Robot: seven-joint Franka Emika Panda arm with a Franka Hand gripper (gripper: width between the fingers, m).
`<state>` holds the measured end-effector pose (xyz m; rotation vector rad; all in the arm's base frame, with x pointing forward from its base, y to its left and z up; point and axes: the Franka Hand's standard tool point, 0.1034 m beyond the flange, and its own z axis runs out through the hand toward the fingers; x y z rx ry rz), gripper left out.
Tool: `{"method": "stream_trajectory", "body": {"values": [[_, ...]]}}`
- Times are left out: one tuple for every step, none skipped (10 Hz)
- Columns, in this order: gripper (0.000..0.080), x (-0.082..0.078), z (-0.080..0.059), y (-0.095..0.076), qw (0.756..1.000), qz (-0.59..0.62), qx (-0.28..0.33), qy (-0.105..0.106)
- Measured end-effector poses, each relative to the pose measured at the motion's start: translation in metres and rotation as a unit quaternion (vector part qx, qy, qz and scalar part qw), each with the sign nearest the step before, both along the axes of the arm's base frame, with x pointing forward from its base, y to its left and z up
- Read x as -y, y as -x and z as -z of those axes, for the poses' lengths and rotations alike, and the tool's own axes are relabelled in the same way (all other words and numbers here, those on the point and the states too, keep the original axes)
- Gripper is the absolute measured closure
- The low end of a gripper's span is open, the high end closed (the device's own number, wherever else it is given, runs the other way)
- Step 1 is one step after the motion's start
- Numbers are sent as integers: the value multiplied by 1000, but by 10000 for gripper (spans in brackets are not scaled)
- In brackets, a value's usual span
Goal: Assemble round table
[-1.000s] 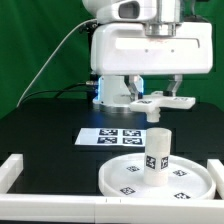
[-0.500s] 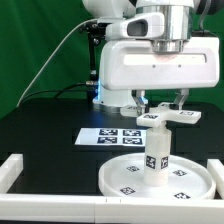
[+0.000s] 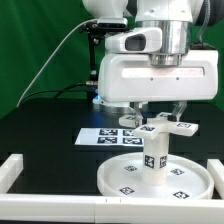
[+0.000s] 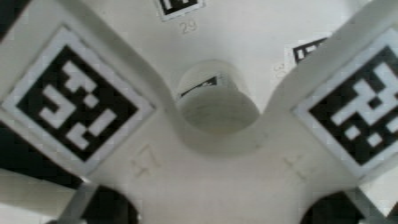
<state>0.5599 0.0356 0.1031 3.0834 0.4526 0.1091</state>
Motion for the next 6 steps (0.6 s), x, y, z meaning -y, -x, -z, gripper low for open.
{"method": "stream_trajectory", "body": {"values": [[358,0,0,0,1000,3,0,0],[358,0,0,0,1000,6,0,0],[358,0,0,0,999,42,0,-4],[358,0,0,0,997,75,1,-6],[358,0,0,0,996,93,1,-8],[358,0,1,-1,979,205,5,-19]]}}
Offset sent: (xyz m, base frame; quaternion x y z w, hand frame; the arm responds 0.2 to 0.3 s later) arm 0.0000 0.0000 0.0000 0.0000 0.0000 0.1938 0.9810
